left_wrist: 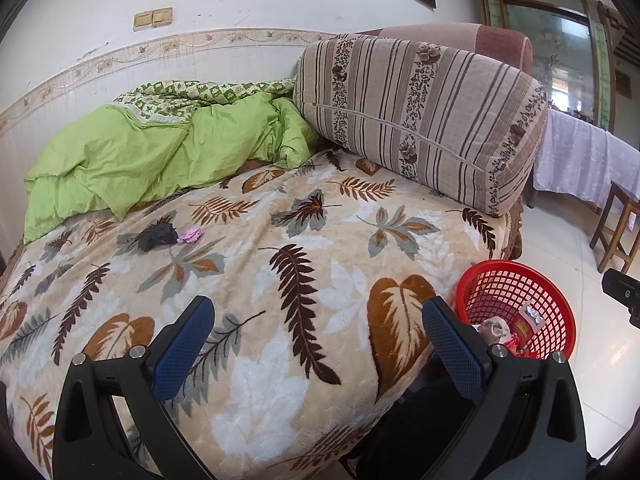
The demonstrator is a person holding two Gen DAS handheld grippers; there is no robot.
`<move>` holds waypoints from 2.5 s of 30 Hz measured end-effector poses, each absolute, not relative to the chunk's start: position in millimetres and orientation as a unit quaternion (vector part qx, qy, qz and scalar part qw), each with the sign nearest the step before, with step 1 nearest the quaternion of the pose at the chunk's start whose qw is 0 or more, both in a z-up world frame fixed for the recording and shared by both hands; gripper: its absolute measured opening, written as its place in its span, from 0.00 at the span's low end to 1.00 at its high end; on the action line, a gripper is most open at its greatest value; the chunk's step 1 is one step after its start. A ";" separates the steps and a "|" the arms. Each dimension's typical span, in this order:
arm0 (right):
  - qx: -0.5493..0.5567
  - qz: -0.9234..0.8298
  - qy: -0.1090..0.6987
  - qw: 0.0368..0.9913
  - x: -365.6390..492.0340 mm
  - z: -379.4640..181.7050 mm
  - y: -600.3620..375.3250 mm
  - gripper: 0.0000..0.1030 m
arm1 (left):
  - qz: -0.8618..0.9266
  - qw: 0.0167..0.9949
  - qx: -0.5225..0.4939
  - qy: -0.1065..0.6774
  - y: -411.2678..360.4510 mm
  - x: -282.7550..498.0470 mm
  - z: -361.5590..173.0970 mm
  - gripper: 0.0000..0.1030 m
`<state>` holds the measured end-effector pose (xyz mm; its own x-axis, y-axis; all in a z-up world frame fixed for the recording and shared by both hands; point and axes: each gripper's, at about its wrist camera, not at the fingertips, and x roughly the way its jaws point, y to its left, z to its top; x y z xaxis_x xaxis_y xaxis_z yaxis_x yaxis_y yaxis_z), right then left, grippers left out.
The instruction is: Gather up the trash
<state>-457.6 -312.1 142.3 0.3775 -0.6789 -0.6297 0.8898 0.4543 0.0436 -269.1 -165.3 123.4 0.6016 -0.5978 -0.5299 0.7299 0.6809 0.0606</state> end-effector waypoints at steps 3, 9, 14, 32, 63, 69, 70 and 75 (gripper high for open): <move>0.189 -0.486 0.274 0.808 -457.7 144.1 -310.7 0.95 | -0.376 0.884 0.137 0.242 -164.9 -269.1 123.5 1.00; 0.183 -0.484 0.272 0.811 -456.5 146.5 -306.7 0.95 | -0.377 0.885 0.133 0.239 -169.5 -273.9 128.6 1.00; 0.179 -0.482 0.270 0.814 -455.9 148.7 -303.9 0.95 | -0.374 0.888 0.128 0.237 -171.3 -278.7 136.0 1.00; 0.159 -0.466 0.246 0.835 -457.3 164.2 -283.6 0.95 | -0.365 0.900 0.110 0.212 -147.3 -290.7 155.0 1.00; 0.121 -0.212 0.436 0.866 -82.6 32.1 -243.2 0.99 | -0.096 0.900 0.040 0.423 -17.8 -66.5 42.8 1.00; 0.096 -0.216 0.442 0.865 -38.5 6.2 -243.0 0.99 | -0.090 0.884 0.013 0.458 -19.0 -15.2 14.4 1.00; 0.094 -0.216 0.458 0.857 -31.9 1.0 -243.5 0.99 | -0.088 0.888 0.020 0.452 -21.1 -12.4 13.6 1.00; 0.087 -0.226 0.438 0.866 -36.4 -1.0 -240.2 0.99 | -0.096 0.887 0.012 0.452 -18.7 -6.1 11.5 1.00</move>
<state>-36.4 -240.2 -1.0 0.5148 -0.3149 -0.7974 0.4673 0.8828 -0.0469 -6.1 -18.7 11.5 0.5724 -0.1598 -0.8043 0.1818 0.9812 -0.0656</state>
